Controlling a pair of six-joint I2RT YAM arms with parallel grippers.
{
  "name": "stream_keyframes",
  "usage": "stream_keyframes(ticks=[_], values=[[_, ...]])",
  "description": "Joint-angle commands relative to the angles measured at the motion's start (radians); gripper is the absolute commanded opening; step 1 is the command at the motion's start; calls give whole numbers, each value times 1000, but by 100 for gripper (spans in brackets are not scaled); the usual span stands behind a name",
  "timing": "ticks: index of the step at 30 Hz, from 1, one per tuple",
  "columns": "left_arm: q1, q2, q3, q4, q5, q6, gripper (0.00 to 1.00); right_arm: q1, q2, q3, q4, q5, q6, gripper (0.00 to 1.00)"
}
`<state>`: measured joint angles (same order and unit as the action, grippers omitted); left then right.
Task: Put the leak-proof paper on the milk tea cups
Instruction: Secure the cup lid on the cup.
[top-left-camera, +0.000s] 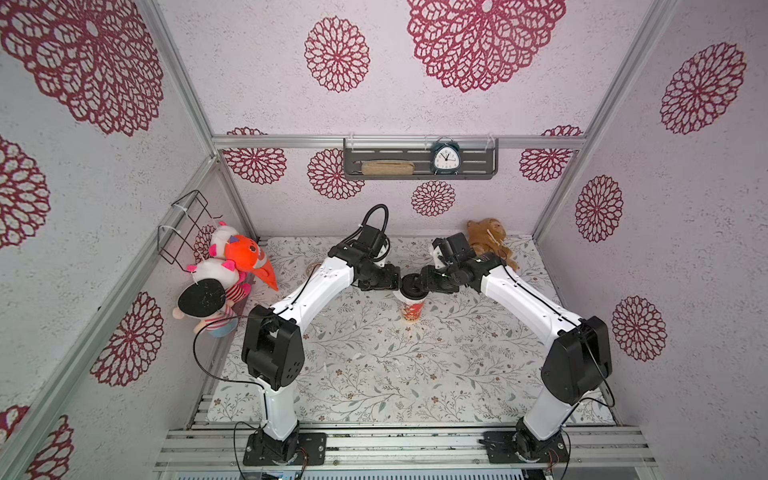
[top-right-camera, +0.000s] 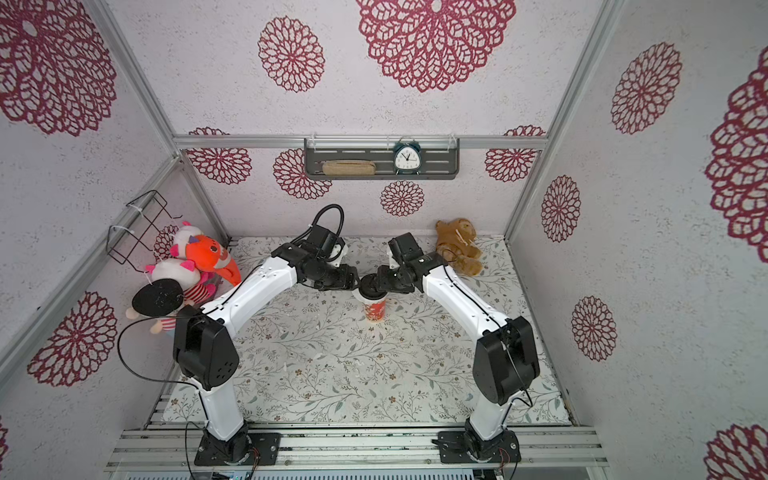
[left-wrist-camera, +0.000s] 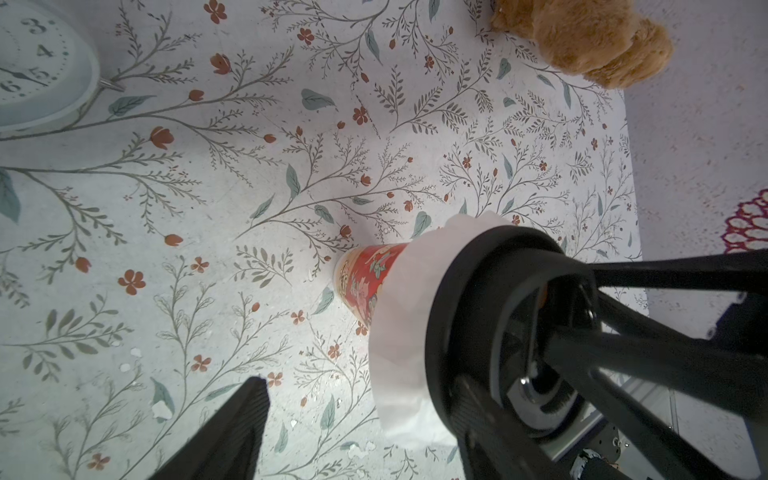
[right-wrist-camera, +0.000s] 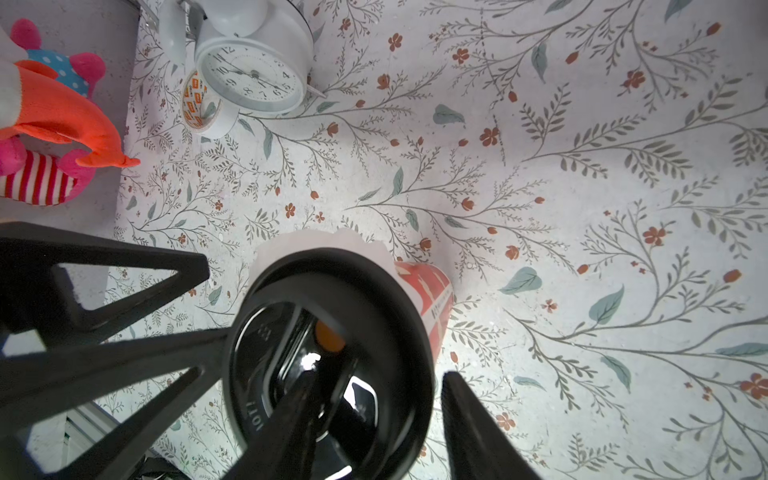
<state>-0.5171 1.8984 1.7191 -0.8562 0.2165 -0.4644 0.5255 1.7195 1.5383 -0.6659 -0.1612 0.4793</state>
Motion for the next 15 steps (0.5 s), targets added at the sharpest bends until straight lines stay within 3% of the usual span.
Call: stream_keyframes(ticks=[1,15], values=[[-8,30,-64,-18,-51,4,73,-1,58,-66,-185,87,-45,50],[-12,24,-269,51,-75,-32,72,-1,80,-84,-191,94,-51,49]])
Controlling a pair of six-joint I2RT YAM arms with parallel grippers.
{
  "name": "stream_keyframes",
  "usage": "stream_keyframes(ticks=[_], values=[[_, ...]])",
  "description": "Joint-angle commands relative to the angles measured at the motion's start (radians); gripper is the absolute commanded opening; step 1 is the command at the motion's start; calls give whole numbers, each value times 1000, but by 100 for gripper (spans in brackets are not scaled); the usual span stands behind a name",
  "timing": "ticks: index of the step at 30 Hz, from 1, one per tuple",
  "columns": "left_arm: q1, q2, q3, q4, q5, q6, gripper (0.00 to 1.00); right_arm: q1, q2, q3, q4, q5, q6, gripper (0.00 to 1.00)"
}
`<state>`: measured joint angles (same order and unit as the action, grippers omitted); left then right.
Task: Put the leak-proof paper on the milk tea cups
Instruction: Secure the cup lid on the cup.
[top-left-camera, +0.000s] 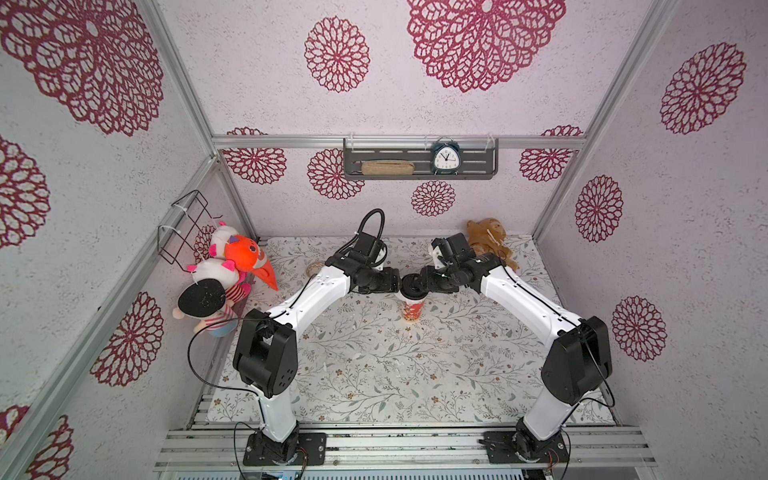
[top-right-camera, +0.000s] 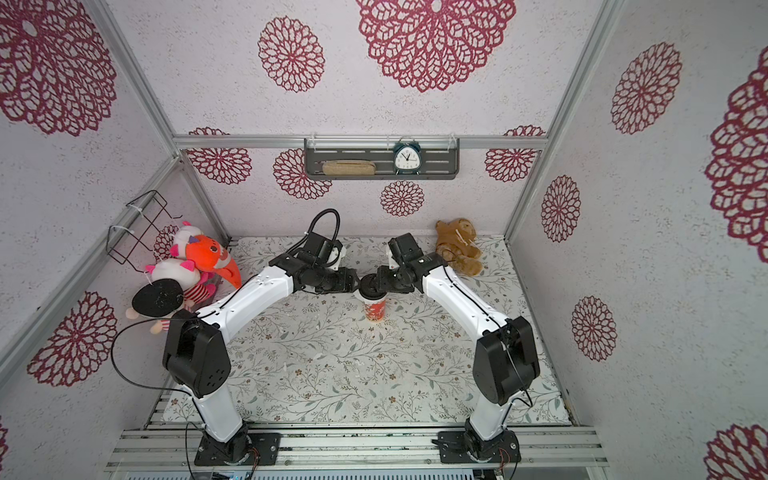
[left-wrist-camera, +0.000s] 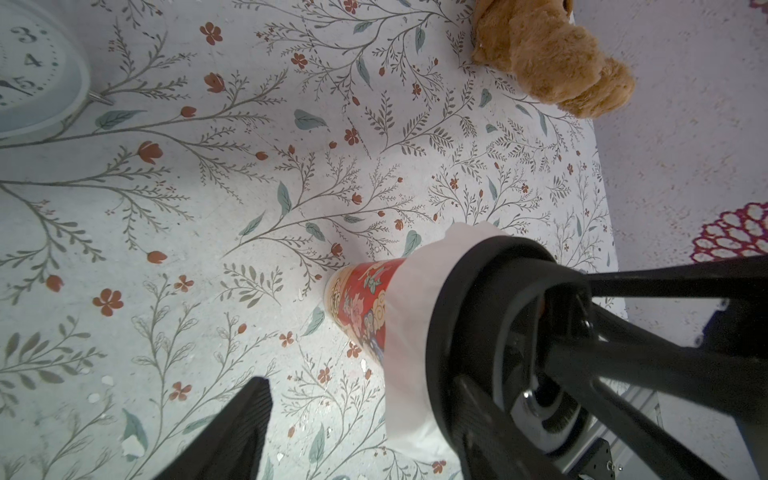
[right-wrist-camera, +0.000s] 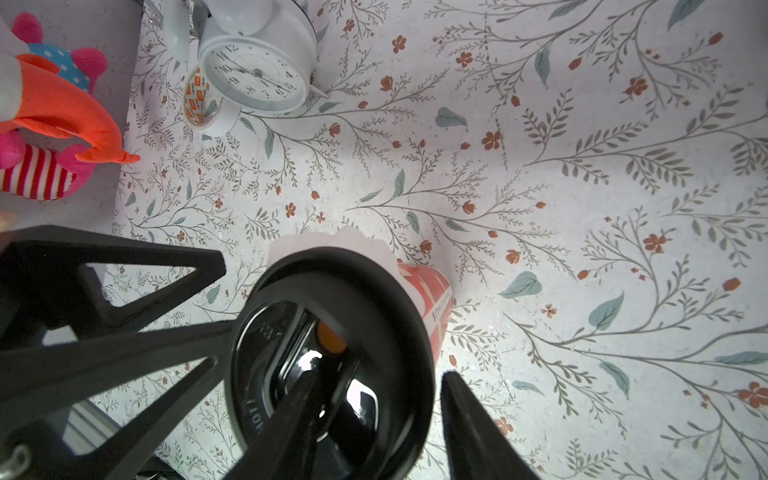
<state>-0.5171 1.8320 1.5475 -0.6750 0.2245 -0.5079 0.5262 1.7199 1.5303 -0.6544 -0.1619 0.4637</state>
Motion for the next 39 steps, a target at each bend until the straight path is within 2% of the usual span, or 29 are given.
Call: stream_keyframes(ticks=[1,20,28,32,39], values=[[-12,89,-109,-128,-86,10,72,-1,79,-77,-204,95,-37,49],[-40,89,-271,-77,-118,-44,71,-2,89,-76,-224,113,-56,49],[-46,42,-286,-86,-135,-55,76,-2,95,-69,-227,113,-65,49],[-47,8,-185,-136,-146,-36,82,-2,100,-65,-226,111,-72,48],[-47,12,158,-243,-142,12,89,-2,107,-44,-222,92,-131,46]])
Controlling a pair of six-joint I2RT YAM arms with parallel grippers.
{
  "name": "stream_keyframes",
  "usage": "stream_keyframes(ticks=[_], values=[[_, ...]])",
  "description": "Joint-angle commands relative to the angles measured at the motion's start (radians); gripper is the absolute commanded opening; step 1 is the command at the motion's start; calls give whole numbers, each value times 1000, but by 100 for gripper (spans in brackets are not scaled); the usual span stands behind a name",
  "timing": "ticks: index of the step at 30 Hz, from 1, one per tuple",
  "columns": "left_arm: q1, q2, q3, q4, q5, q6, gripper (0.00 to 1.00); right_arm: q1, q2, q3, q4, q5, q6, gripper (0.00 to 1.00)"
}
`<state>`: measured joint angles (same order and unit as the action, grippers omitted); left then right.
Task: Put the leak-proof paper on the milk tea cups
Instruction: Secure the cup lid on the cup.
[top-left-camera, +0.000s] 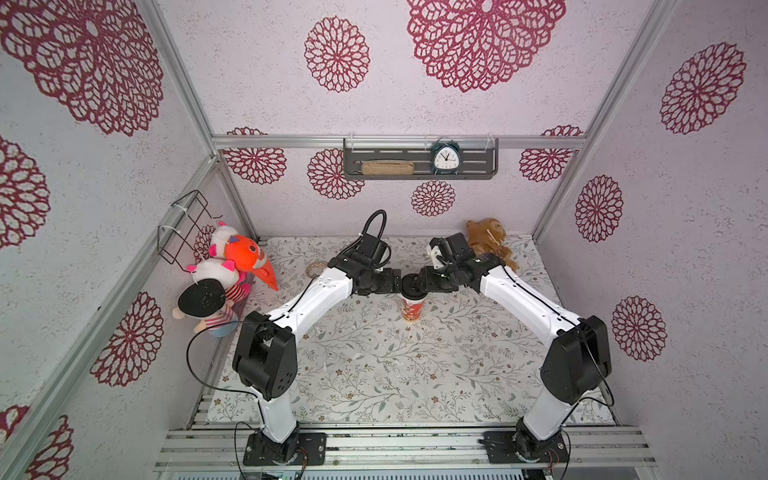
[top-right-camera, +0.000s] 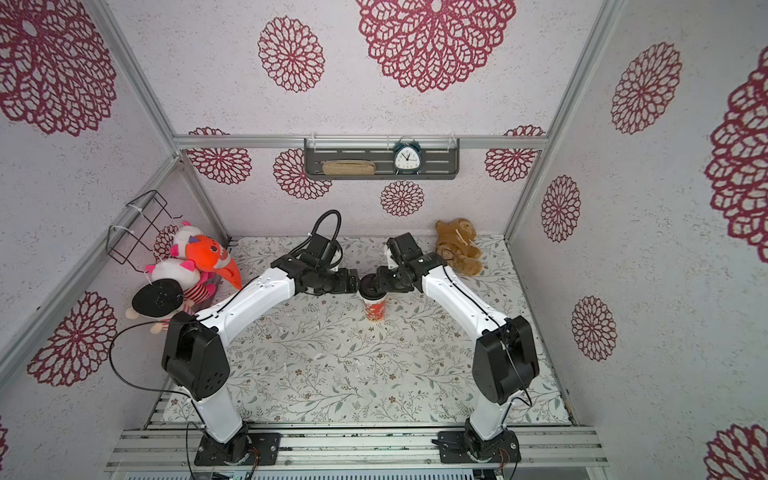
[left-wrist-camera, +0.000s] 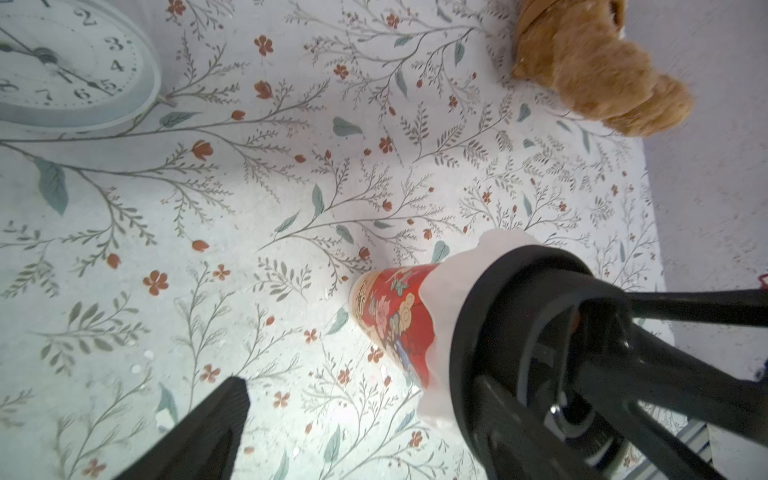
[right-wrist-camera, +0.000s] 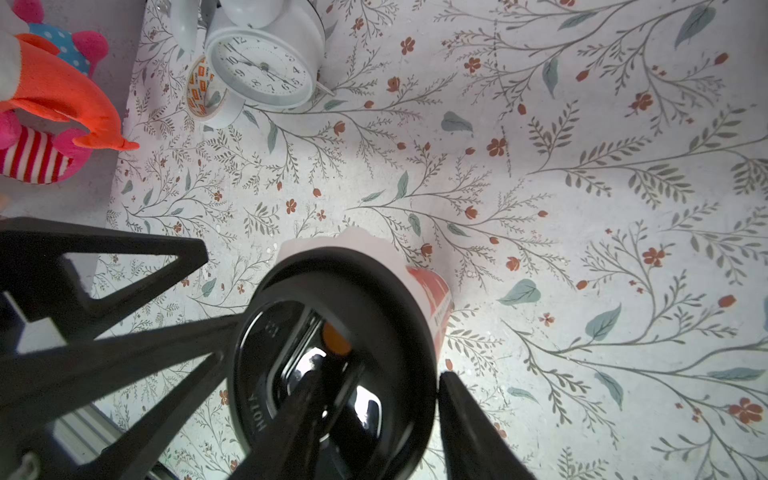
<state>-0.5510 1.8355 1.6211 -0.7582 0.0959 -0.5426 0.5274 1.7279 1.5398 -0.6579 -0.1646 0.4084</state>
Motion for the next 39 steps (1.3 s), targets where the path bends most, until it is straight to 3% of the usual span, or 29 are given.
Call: stream_keyframes(ticks=[1,6,12,18,27,39], values=[[-14,14,128,-173,-14,54,89,-2,103,-46,-220,87,-98,46],[-13,5,225,-206,-32,77,90,-4,116,-3,-248,99,-225,46],[-13,-41,208,-192,5,99,90,-12,135,68,-268,56,-398,45],[-7,-40,171,-188,20,197,90,-17,200,188,-331,-36,-597,42],[31,37,184,-113,161,297,90,-20,245,283,-418,-141,-803,41],[32,216,289,-107,196,306,88,-33,266,313,-412,-149,-792,41]])
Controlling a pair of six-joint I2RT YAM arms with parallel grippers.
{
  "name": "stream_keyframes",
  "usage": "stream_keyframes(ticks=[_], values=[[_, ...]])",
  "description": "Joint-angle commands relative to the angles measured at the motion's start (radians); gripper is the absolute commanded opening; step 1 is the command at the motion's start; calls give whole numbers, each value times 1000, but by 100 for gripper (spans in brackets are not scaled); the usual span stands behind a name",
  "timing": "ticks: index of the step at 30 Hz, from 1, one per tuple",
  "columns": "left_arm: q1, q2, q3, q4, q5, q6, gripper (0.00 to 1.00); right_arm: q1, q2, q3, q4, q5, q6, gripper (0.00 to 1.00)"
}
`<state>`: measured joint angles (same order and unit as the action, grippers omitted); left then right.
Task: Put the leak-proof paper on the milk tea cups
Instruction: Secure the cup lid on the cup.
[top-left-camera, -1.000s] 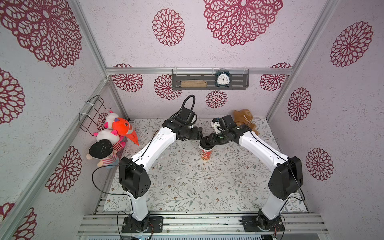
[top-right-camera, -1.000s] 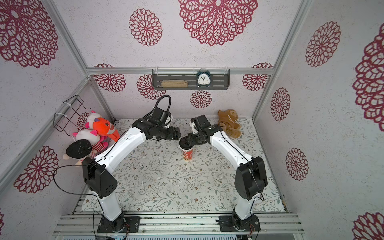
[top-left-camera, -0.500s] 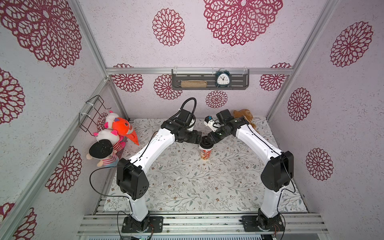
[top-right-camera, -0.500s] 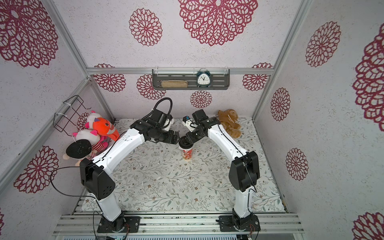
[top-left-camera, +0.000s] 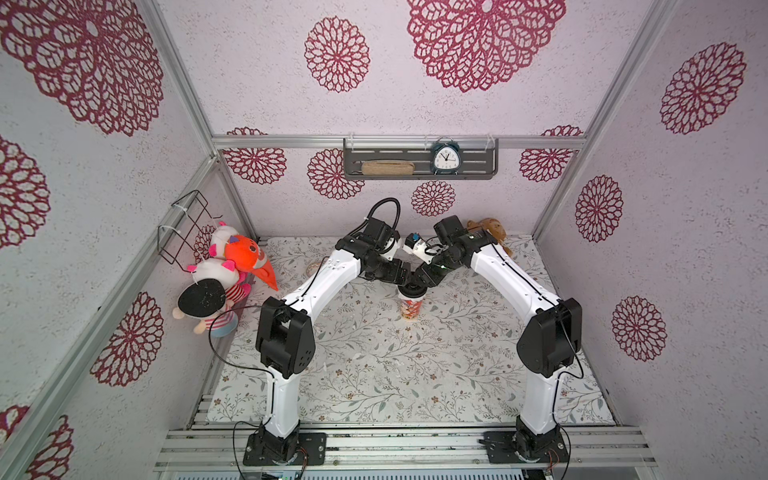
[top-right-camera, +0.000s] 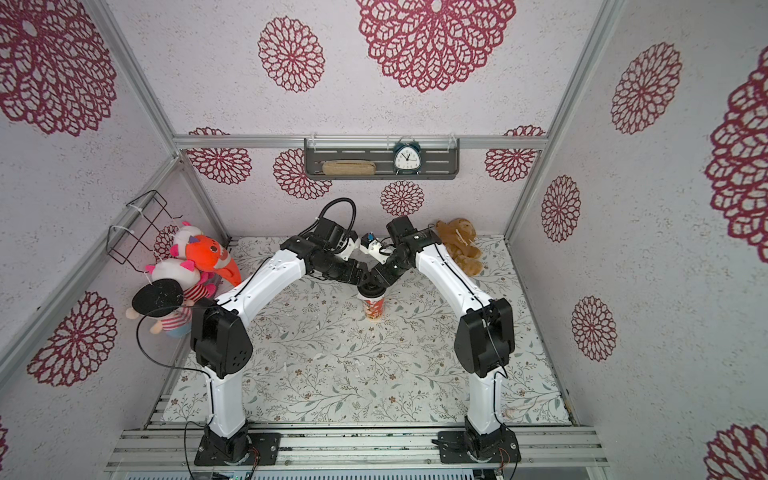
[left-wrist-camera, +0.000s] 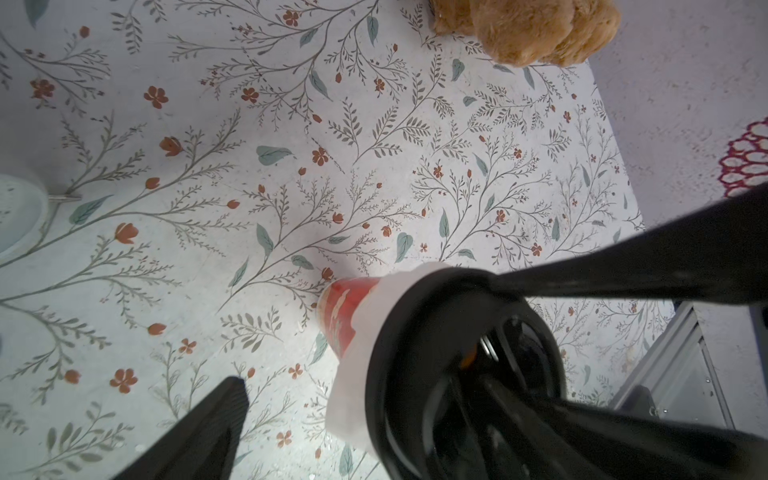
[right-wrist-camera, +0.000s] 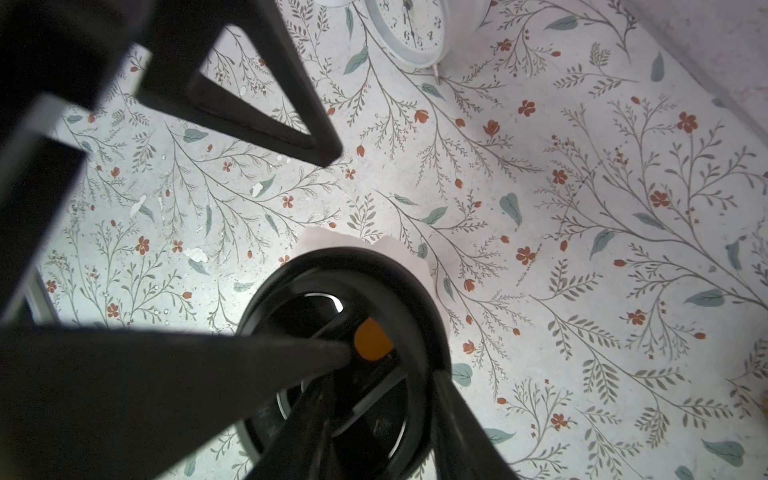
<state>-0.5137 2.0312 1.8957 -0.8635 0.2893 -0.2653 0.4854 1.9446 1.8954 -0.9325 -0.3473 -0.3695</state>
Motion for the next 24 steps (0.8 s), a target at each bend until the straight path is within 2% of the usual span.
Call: stream_keyframes(ticks=[1,6,10,14,16,19,24], values=[[-5,23,13,-2,-4,29,88,6,43,-42,-133,38,-7,41],[-5,34,7,-10,-29,23,88,0,19,-42,-108,54,38,41],[-6,29,-21,-16,-46,13,87,-6,-13,-36,-64,77,134,47],[-7,17,-60,-12,-66,-3,87,-9,-56,-20,-8,125,301,63],[-7,15,-73,-13,-77,-13,87,-7,-77,-15,11,156,398,66],[-8,9,-89,-14,-97,-30,87,-7,-121,-34,31,242,579,67],[-8,-11,-113,-9,-110,-61,86,34,-283,-198,125,337,854,68]])
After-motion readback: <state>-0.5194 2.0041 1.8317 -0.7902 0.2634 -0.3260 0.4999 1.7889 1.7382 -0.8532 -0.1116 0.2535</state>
